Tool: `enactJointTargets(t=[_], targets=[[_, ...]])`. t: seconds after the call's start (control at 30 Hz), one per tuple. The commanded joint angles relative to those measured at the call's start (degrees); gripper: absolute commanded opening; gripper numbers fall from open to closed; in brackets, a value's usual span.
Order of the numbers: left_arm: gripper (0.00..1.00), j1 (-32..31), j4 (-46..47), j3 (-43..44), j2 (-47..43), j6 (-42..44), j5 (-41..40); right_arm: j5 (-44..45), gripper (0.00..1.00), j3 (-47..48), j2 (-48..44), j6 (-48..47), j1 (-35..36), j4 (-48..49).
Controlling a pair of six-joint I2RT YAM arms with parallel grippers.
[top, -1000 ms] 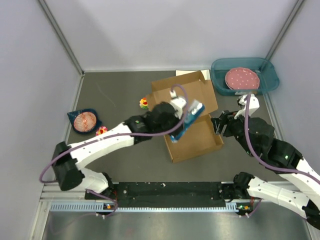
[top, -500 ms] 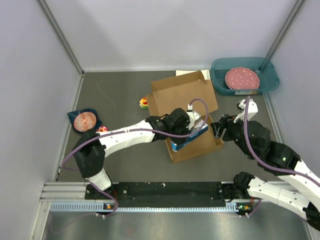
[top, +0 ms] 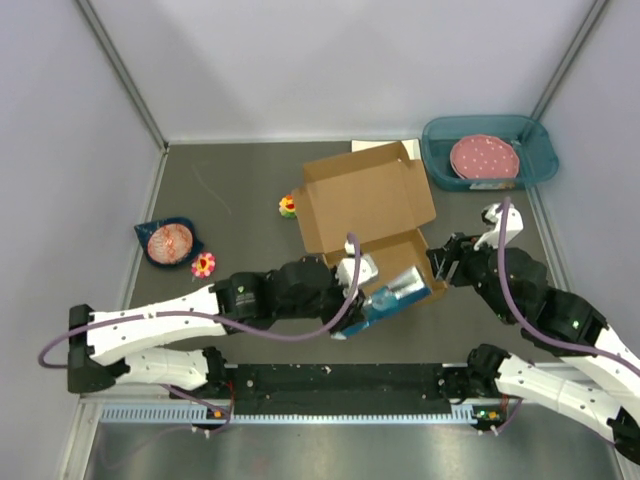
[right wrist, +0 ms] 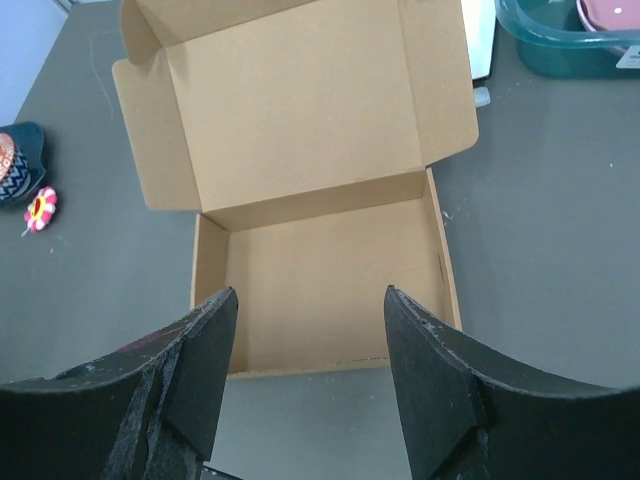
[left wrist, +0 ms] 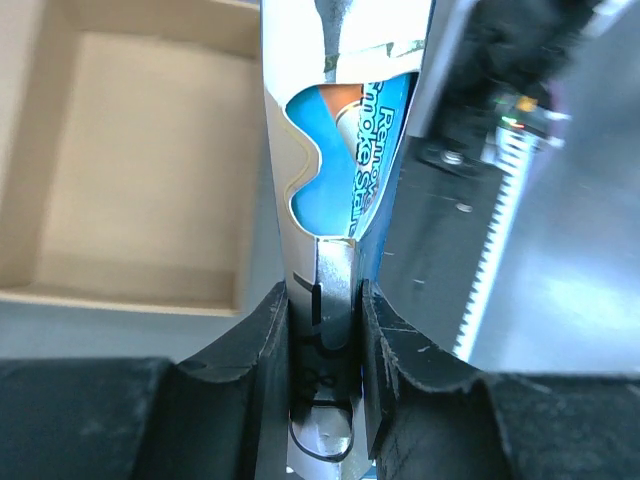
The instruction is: Fold the paper box
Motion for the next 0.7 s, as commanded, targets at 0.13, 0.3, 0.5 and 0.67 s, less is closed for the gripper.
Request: enactJointTargets(t=[0.13,0.3,0.5,0.67], targets=[[0.22,-14.1,10.0,-14.0,4.1,-11.5,-3.8,0.2,0.61,-3.2,0.2,3.9,0.0,-0.2],[0.22,-15.4,18.6,-18.6,9.0,-12.9,-7.0,-1.7,0.6,-6.2,-1.5,6.3,0.1,-0.5],[0.24,-15.4,19.9,-18.5,14.9,-9.7,-13.2,-3.0,0.59,-11.1,-3.5,11.0,0.1,-3.5],[0.32,-14.4,21.1,-20.7,13.3,-6.6,-15.9,-5.2,0.58,-13.8,-4.3,13.6,0.0,-5.6]])
